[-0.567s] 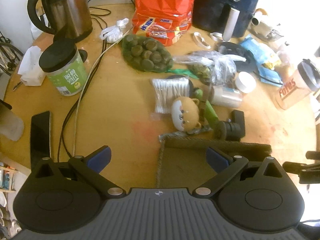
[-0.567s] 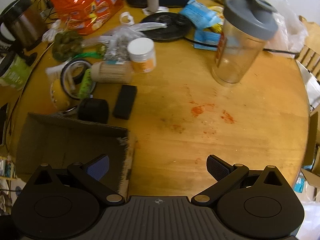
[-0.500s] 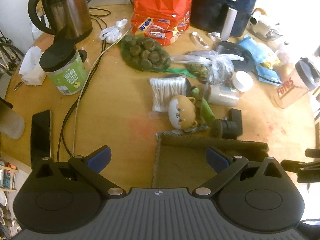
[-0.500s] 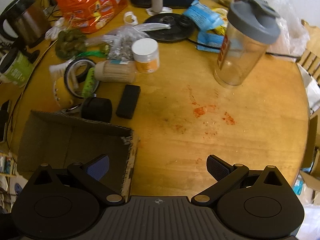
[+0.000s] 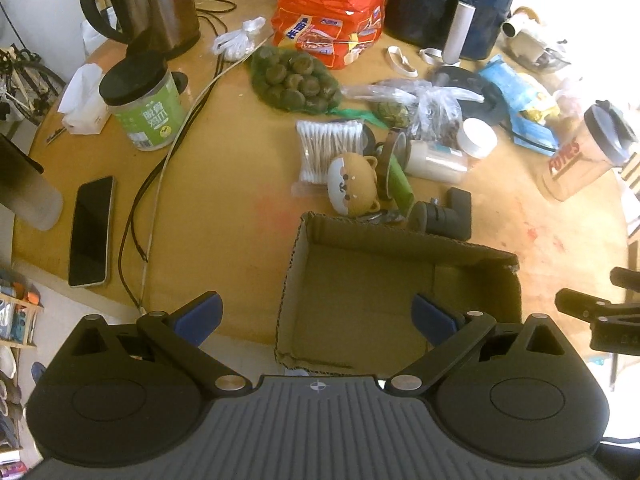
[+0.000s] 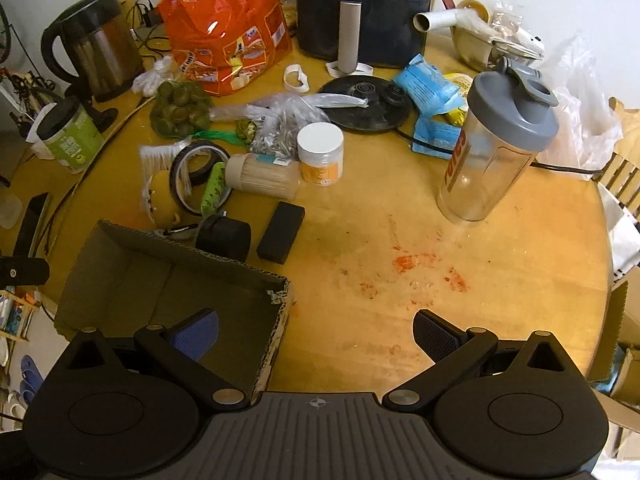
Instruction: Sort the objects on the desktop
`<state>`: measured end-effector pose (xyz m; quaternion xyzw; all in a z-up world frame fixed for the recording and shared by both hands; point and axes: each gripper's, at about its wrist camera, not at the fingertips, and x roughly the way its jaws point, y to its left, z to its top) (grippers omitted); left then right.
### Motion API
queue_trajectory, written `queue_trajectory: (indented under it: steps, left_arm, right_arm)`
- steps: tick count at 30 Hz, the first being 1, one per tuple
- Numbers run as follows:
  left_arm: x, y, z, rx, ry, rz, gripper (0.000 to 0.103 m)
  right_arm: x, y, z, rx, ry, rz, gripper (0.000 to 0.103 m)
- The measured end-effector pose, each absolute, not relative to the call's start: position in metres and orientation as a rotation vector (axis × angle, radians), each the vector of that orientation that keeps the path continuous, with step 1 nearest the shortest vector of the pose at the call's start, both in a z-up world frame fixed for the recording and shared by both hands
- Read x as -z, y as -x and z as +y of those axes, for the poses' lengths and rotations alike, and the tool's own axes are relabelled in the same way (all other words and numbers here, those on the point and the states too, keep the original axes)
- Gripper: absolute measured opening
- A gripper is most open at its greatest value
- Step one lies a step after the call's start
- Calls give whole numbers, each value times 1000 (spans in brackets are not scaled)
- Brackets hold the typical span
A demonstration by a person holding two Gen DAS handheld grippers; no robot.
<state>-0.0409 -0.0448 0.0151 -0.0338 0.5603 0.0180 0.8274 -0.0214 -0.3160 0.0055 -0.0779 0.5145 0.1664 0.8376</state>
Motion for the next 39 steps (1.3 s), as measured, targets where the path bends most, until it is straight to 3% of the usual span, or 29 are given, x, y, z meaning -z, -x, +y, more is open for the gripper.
queue_trajectory:
  steps: [12,26,39]
  left_arm:
    - [-22,18,-53,57,-73,1189,103]
    - [-21,-11,-32,144,-133,1301,103]
    - [-15,-20,-24,118,-67,1384,103]
  right_arm:
    - [-25,28,-303,-308,127,1031,103]
    - [-15,16,-262,-149,36,1284,103]
    - [-20,1,-227,-121,211,1405,103]
